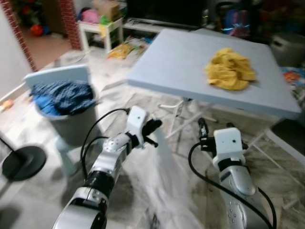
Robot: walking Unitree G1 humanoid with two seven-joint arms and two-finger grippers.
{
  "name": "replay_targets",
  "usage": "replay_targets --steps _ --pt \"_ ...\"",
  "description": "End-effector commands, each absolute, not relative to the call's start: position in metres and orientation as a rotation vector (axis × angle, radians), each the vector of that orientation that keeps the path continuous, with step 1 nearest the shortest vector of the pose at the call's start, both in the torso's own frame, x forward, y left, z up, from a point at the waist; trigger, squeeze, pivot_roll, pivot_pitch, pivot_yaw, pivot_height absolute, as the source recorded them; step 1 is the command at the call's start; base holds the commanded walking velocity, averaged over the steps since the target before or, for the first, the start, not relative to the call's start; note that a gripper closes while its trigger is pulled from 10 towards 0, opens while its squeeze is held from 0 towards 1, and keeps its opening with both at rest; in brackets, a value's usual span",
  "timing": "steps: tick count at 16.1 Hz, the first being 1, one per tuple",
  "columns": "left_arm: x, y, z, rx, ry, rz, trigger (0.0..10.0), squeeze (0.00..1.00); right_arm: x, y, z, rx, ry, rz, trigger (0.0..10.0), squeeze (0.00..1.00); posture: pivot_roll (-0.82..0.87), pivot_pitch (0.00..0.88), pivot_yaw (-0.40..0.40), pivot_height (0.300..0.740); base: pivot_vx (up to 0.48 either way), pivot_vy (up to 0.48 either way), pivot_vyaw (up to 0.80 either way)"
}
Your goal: Hang hanger
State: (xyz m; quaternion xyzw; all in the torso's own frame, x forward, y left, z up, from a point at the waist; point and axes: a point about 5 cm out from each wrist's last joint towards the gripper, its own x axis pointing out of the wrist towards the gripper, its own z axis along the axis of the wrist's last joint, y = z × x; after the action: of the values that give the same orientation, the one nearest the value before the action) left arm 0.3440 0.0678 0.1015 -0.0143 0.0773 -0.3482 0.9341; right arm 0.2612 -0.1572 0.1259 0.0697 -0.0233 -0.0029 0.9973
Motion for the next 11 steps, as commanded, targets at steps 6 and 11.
replay_targets --steps 6,11 --pt "0.3495 0.0599 0.1148 -0.027 0.105 -0.739 10.0 0.0 0.2617 -0.1592 0.1246 0.134 -0.034 -0.011 10.0 0.0 0.04 0.0 -0.065 0.74 0.0 0.201 -0.67" --pt "0.3498 0.0589 0.1146 -0.026 0.103 -0.737 10.0 0.0 0.261 -0.1587 0.1238 0.135 -0.031 -0.012 10.0 0.0 0.04 0.0 -0.065 0.74 0.0 0.421 -0.68"
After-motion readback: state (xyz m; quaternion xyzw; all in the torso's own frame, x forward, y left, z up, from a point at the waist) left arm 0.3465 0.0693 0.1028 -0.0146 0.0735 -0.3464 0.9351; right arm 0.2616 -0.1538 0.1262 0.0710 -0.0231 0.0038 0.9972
